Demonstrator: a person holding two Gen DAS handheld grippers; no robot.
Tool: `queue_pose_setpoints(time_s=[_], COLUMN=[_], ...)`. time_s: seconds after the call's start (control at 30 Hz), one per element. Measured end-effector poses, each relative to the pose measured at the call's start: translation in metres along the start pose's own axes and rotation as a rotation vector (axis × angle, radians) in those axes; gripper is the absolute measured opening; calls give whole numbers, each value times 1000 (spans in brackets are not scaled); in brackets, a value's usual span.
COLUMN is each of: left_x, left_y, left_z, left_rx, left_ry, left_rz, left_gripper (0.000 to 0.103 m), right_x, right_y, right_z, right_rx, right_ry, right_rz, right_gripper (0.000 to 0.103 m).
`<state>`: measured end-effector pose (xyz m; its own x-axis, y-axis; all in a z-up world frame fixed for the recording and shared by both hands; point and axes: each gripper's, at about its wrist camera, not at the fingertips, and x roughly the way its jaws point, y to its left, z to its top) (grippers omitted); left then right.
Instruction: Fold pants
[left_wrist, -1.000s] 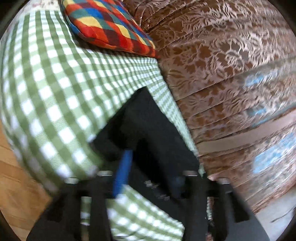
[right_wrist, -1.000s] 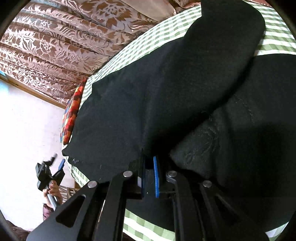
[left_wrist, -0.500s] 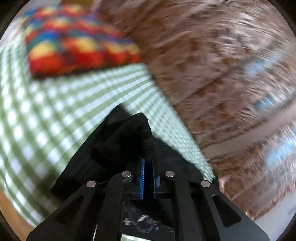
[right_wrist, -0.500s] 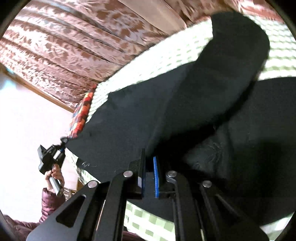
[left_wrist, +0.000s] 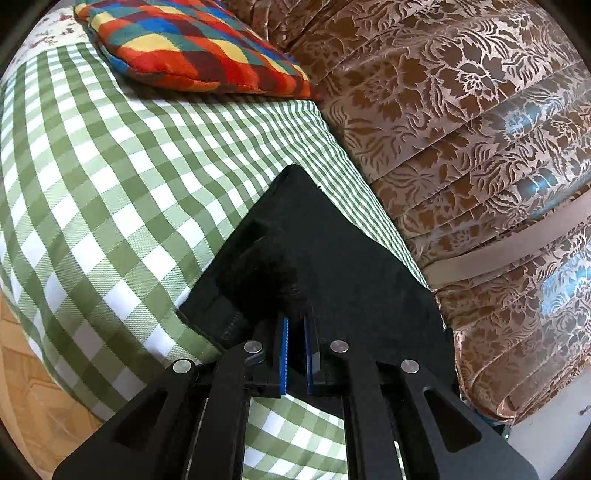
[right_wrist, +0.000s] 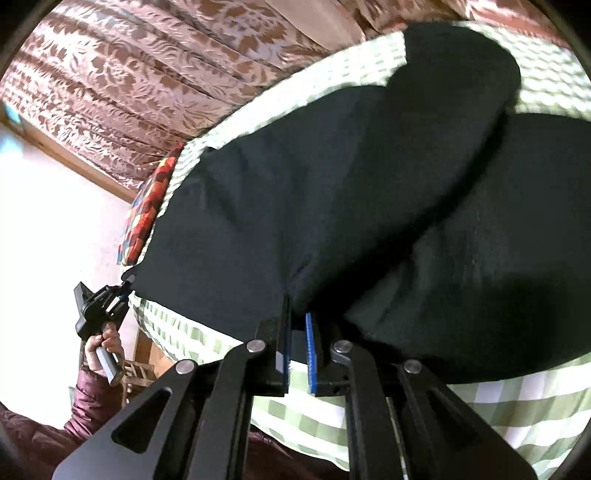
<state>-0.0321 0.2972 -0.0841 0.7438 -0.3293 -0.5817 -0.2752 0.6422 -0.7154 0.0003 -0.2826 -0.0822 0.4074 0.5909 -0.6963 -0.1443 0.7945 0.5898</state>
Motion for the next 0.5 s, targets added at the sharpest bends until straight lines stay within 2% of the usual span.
queue_pose_setpoints(time_s=[0.1,0.23,0.27,0.3,0.37,0.43,0.5], left_x=[3,11,10,7,0,-11,-23], left_y=[1,12,15,19,25,22,15], left_z=[-3,-9,-9,-8,-5,-3,-2], left_rx=[11,-1,-12,-41,-87,-74,-38], left_ry=[15,64,68,68,61,41,5], left_rz=[14,41,32,23,3,27,86], left_gripper=[5,6,9,17,22,23,24], right_x=[-7,14,21,22,21,18,11], right_y=[5,-4,-11,-15,-15,-17,-19], right_z=[-1,-9,-11,-11,-10,-8,-5], right_rx=[-25,-29,-10,8,8,11,12], right_ry=[-13,40,46,43,38,48,64], right_rz=[-4,-56,-50,-36,-22,4,27], right_gripper=[5,5,5,5,6,7,20])
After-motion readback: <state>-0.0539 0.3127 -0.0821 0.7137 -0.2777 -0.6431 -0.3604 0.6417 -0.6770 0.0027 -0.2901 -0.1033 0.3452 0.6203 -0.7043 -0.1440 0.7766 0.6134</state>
